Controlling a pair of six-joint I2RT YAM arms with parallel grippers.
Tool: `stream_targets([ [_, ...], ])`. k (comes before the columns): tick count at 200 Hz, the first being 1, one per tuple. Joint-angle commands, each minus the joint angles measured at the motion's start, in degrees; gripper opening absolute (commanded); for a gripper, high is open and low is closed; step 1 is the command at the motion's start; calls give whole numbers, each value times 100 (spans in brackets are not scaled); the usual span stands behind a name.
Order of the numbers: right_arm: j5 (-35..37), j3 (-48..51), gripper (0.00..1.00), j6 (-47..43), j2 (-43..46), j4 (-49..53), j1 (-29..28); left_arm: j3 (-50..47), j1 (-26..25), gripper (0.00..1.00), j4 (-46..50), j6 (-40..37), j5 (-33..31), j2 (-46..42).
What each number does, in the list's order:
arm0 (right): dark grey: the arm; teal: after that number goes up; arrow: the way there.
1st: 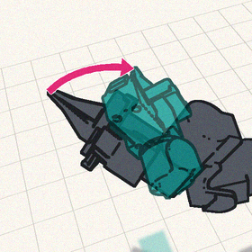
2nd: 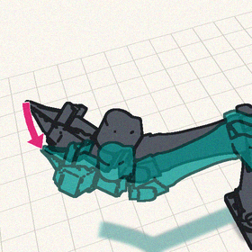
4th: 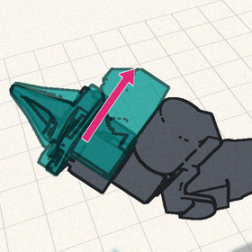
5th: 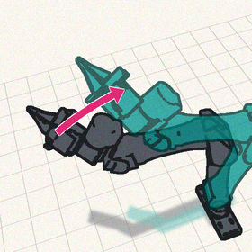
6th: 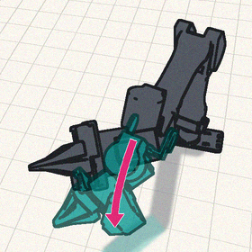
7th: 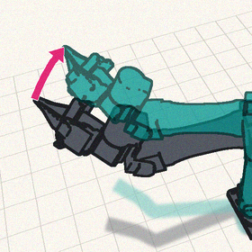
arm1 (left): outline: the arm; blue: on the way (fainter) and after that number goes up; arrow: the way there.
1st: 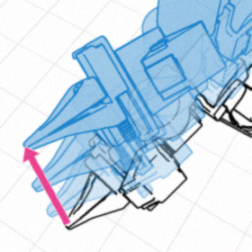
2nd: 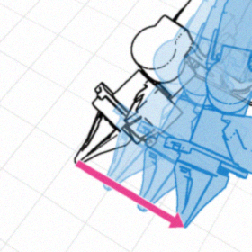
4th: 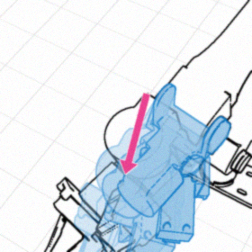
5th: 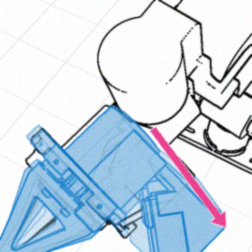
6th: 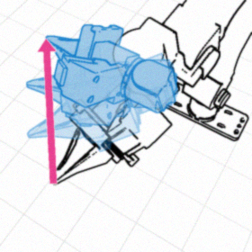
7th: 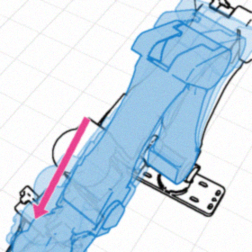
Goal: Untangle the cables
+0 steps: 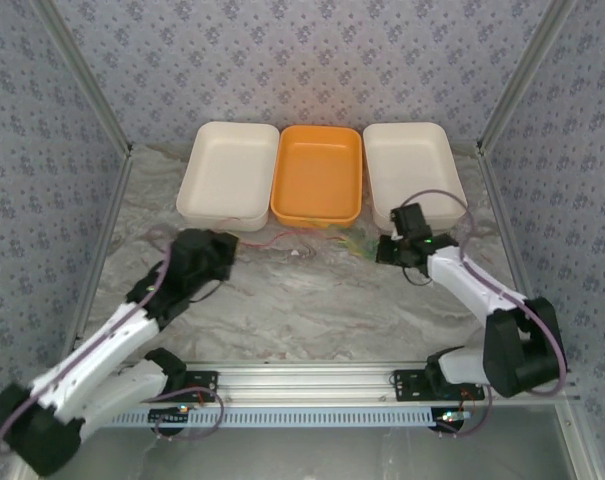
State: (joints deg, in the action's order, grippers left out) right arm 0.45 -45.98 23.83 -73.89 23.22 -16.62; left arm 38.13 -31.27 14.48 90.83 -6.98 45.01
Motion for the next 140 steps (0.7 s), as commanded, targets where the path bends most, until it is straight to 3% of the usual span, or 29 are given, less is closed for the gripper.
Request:
stream_targets([
  [1, 271, 47, 0, 303, 489, 319, 447, 163, 1099, 0, 1368, -1254, 811, -712],
  [16, 182, -25, 0, 315, 666, 397, 659, 483, 2006, 0, 1639, -1719, 1728, -791],
  [33, 124, -142, 0, 275, 737, 471, 673, 763, 2492, 0, 1532, -2114, 2590, -501],
  [63, 142, -157, 0, 194, 941, 526, 385, 1082, 2494, 0, 945, -2350, 3111, -390],
  [105, 486, 207, 0, 382, 1111, 532, -495, 1770, 2453, 0, 1071, -2664, 3495, -441],
  [140, 743, 653, 0, 922, 685, 102, -1249, 1714, 2050, 0, 600, -2616, 3564, -469],
])
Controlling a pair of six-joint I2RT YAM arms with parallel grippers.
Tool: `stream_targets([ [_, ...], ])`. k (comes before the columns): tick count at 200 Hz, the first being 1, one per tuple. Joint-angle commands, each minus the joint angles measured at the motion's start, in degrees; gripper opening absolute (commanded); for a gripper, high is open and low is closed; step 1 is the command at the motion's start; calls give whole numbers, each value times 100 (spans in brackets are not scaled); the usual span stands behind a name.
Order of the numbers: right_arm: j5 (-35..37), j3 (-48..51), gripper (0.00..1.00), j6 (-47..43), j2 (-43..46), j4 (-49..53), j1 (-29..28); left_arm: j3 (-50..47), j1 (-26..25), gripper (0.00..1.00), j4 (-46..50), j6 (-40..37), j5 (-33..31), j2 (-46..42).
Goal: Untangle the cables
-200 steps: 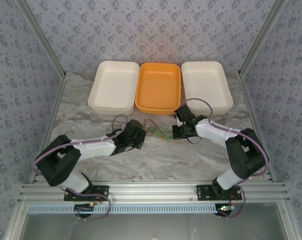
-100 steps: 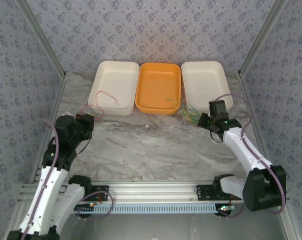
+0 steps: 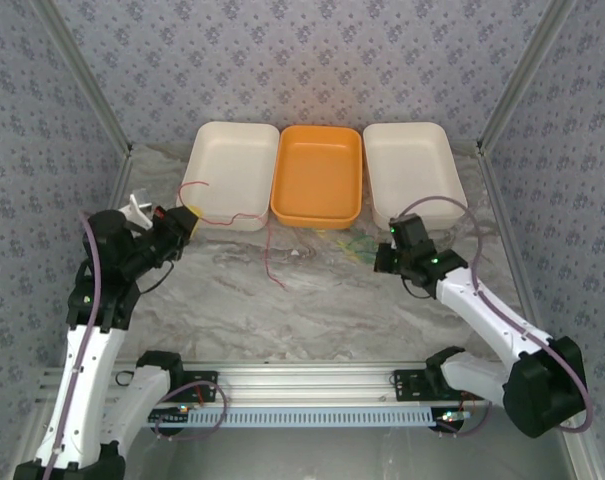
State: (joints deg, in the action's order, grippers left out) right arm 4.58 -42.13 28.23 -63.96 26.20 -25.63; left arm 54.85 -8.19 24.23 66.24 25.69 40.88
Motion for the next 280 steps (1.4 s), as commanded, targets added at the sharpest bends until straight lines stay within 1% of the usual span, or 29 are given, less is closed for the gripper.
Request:
stream_targets([
  [1, 331, 276, 0, 495, -330, -212, -361, 34, -278, 0, -379, -160, 288, -55],
  [20, 339, 302, 1, 661, -792, -423, -542, -114, -582, 0, -651, -173, 69, -86],
  [27, 329, 265, 7, 721, -978, -435, -565, -208, -674, 0, -762, -135, -15, -98],
  [41, 267, 151, 26, 737, -1243, -395, -633, -443, -833, 0, -1067, -40, -134, -140],
  [43, 271, 123, 29, 847, -1257, -385, -642, -480, -864, 0, -1097, -25, -163, -146],
  [54, 438, 58, 43, 1033, -1240, -276, -821, -687, -1002, 0, -1279, 31, -341, -197],
  [62, 593, 60, 48, 1170, -1098, -228, -976, -857, -1122, 0, -1475, 47, -454, -233],
  [70, 716, 81, 51, 1285, -874, -217, -1125, -1005, -1251, 0, -1604, 25, -579, -264],
  [96, 1297, 145, 54, 1630, -1, 99, -1463, -1297, -1505, 0, -1554, -335, -889, -230],
  [112, 1583, 194, 54, 1654, 528, 218, -1601, -1563, -1537, 0, -1705, -414, -868, -248],
  [123, 1651, 258, 55, 1513, 830, 146, -1685, -1689, -1533, 0, -1769, -434, -819, -265],
  [134, 1412, 385, 55, 1178, 1067, -167, -1734, -1770, -1546, 0, -1816, -479, -761, -282],
  [148, 483, 551, 55, 375, 1136, -961, -1760, -1803, -1552, 0, -1808, -560, -677, -287],
  [154, 144, 561, 55, 91, 1079, -1226, -1825, -1798, -1554, 0, -1793, -606, -635, -276],
  [163, -135, 507, 56, -294, 934, -1444, -1964, -1770, -1547, 0, -1737, -666, -580, -252],
  [183, -377, 267, 58, -941, 530, -1717, -2230, -1727, -1553, 0, -1650, -765, -467, -205],
  [202, -617, 85, 58, -1409, 129, -2014, -2332, -1700, -1550, 0, -1592, -812, -393, -195],
  [251, -989, -404, 57, -1546, -1056, -2719, -2377, -1671, -1563, 0, -1440, -867, -348, -199],
  [280, -1022, -790, 50, -1354, -1796, -2882, -2377, -1708, -1568, 0, -1448, -849, -341, -245],
])
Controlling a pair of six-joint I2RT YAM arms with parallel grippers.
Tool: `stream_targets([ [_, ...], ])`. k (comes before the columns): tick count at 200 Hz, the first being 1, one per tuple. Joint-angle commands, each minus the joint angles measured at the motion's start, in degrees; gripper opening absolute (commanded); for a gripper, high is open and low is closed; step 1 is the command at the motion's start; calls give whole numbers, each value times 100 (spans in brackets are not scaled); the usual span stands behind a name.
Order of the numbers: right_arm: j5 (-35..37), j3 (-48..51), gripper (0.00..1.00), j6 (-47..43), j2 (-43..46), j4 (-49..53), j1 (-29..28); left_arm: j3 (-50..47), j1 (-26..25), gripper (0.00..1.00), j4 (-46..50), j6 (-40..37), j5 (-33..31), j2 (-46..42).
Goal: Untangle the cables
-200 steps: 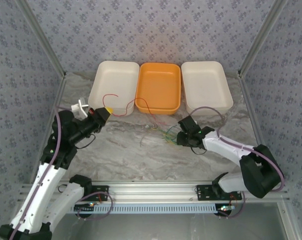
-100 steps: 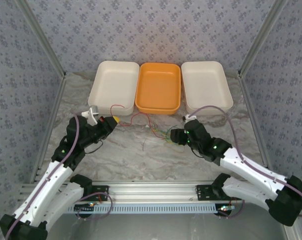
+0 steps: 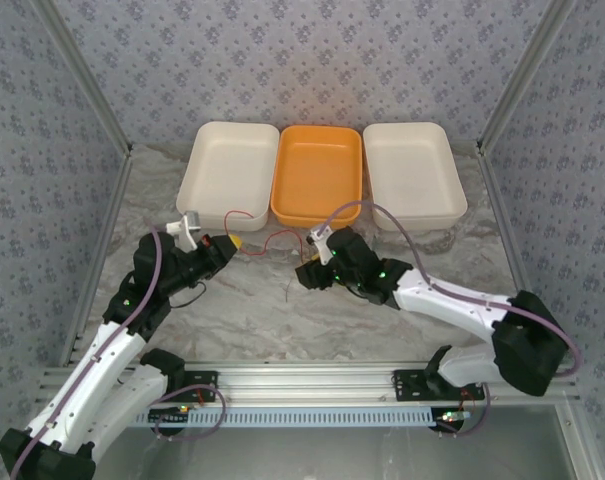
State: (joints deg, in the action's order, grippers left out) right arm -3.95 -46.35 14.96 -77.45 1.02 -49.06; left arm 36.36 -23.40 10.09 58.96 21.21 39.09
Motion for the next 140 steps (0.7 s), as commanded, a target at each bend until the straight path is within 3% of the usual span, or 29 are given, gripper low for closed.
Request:
stream_targets([
  [1, -169, -376, 49, -23, -460, -373, -34, 142, -44, 0, -38, -122, 105, -67],
  [12, -98, -516, 39, 55, -710, -363, -32, 149, -50, 0, -33, -113, 102, -78],
  [36, 30, -541, 0, 53, -843, -380, -154, 245, -43, 0, 61, -151, -77, -95],
  [56, 472, -525, 0, -287, -736, 29, -584, 407, -19, 0, -52, -175, -418, 2],
  [97, 1305, -525, 0, -566, -518, 809, -1472, 893, 243, 0, -1382, 109, -775, 974],
  [140, 1678, -747, 0, -669, -409, 1172, -1840, 1527, 483, 2, -2189, 334, -727, 1924],
])
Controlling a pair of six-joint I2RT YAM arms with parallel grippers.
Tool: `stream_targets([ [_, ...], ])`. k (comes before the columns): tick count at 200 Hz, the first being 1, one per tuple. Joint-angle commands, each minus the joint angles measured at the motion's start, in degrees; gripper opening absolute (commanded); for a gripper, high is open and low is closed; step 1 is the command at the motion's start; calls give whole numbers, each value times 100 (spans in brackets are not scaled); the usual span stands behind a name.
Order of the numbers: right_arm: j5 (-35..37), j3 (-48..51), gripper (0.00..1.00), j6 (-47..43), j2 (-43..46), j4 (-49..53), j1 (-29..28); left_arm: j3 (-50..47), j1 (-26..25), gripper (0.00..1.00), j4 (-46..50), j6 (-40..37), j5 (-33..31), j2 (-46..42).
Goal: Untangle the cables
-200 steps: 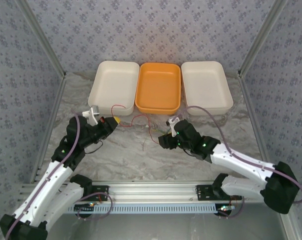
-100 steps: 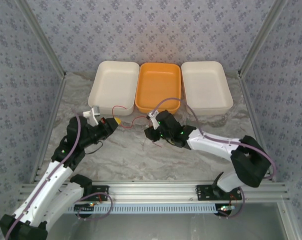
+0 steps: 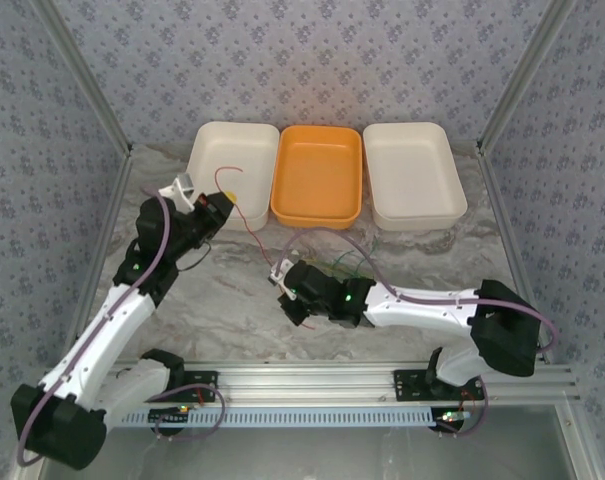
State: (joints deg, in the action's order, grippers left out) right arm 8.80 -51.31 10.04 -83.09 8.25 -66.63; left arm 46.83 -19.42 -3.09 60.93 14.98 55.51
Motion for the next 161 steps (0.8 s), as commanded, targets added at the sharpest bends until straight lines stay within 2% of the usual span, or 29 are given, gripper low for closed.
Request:
stream_targets([
  [1, 408, -258, 0, -178, 154, 449, -85, 496, 86, 2, -879, 138, -102, 297],
  [21, 398, -338, 0, -213, 146, 502, -94, 712, 135, 5, -884, 139, -105, 506],
  [34, 306, -392, 0, -265, 161, 544, -103, 784, 205, 0, -916, 179, -102, 581],
  [68, 82, -535, 0, -269, 339, 676, -107, 877, 298, 0, -885, 306, 17, 728],
  [77, -38, -577, 0, -222, 454, 718, -75, 920, 299, 8, -756, 290, 48, 763],
  [95, -296, -724, 0, 11, 703, 904, 88, 1005, 344, 37, -381, 228, 89, 827],
  [106, -511, -861, 0, 192, 844, 1086, 270, 996, 405, 49, -324, 225, 173, 854],
  [139, -1247, -1349, 0, 525, 1159, 1592, 818, 968, 581, 53, -95, 181, 373, 786],
  [161, -1282, -1652, 0, 553, 1222, 2010, 1031, 1010, 706, 62, 450, 33, 299, 495],
])
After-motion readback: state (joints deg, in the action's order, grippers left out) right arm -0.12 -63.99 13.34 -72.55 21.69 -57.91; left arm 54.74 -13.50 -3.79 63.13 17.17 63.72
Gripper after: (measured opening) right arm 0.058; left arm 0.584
